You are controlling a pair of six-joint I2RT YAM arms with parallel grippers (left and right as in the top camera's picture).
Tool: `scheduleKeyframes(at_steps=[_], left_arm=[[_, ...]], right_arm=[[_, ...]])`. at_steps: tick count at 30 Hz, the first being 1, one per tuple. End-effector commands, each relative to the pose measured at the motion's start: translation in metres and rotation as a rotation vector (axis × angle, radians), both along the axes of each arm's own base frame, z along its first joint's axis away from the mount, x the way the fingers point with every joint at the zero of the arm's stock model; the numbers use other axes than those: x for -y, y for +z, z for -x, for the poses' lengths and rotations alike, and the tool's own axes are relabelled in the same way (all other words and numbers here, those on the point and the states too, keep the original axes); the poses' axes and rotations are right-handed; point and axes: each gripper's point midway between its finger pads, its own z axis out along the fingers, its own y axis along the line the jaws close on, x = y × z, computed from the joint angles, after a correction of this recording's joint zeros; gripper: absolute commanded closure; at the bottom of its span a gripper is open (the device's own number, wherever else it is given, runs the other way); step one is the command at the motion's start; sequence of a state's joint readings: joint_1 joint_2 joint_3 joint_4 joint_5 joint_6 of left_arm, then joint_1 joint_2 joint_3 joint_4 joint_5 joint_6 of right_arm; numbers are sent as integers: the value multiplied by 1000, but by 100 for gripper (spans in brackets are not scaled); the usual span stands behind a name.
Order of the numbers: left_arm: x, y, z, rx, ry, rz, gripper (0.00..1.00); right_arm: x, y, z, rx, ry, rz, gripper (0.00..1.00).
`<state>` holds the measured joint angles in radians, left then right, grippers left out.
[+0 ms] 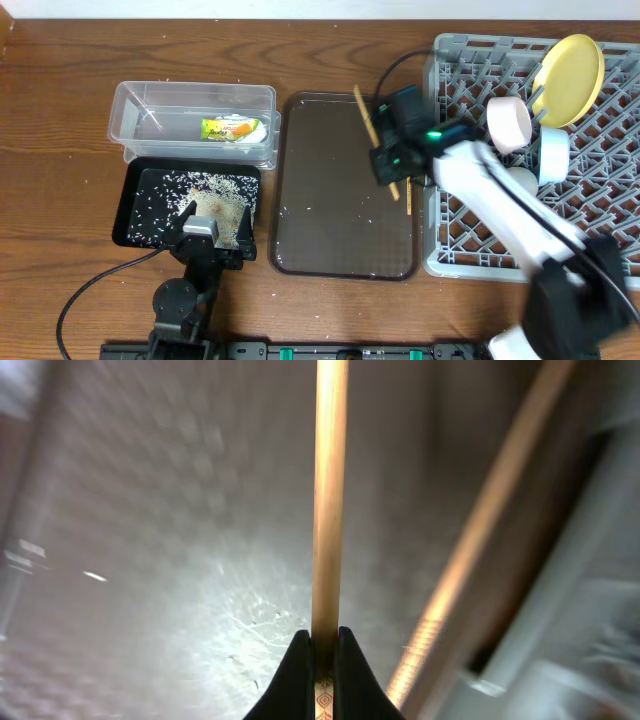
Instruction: Sort waste into correct bins and load items into the dishwasher rack
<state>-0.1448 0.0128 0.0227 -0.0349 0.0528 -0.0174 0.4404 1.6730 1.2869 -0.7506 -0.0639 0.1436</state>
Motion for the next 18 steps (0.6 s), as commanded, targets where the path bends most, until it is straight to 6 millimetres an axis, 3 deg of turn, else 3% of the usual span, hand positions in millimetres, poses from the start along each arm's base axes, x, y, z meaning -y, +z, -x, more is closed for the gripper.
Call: scheduleKeyframes(at_steps=[1, 5, 10, 12, 15, 18], left_arm=[[-2, -15, 0, -39, 7, -23, 4], [-2, -15, 0, -39, 7, -23, 3], [-2, -15, 0, -39, 7, -23, 4], [-2, -15, 0, -39, 7, -23, 3], [-2, -15, 0, -39, 7, -23, 4], [-2, -15, 0, -39, 7, -23, 4]], right_arm=[[42, 44, -16, 120, -146, -1, 99], [95, 45, -20, 119, -327, 80, 99], [127, 9, -3, -39, -451, 133, 99], [124, -2, 2, -87, -439, 132, 98], [112, -4, 3, -93, -347, 130, 73], [98, 10, 1, -38, -287, 117, 64]])
